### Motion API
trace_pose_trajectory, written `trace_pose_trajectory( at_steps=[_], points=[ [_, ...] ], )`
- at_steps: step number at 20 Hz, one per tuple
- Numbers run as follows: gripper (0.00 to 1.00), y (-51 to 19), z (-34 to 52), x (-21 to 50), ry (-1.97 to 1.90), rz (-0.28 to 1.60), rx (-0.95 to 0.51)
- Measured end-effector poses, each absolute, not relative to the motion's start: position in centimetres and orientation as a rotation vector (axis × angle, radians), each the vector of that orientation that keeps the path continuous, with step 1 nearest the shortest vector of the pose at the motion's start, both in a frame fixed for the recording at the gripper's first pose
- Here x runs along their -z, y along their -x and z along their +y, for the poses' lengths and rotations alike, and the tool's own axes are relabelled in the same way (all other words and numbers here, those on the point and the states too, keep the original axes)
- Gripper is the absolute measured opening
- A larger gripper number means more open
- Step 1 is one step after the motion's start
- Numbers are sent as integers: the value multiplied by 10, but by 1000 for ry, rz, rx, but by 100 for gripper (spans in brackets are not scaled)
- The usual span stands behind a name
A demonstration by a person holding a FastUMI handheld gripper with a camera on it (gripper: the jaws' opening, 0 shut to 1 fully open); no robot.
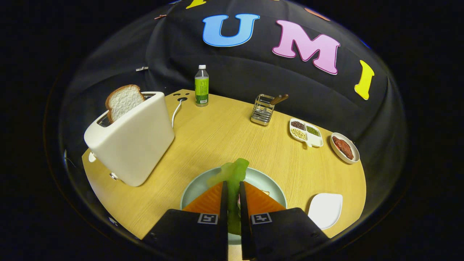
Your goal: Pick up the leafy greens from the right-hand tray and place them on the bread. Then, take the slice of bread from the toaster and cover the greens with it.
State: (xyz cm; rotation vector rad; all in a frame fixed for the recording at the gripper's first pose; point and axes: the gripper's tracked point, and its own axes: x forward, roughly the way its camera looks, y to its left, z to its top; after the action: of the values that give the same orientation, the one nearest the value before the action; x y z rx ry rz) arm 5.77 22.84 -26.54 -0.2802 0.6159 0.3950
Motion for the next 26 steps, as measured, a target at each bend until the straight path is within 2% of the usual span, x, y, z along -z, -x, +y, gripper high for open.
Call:
trace_pose_trajectory(
  at_steps=[2, 4, 10, 17, 26],
  points=[
    [27, -56, 224, 277, 295, 649, -381],
    [30, -54, 220, 287, 297, 682, -362],
    [99, -44, 221, 289, 236, 717, -361],
    [98, -43, 238, 221, 112, 610, -366],
    [98, -31, 342, 76, 82, 341, -594]
  ],
)
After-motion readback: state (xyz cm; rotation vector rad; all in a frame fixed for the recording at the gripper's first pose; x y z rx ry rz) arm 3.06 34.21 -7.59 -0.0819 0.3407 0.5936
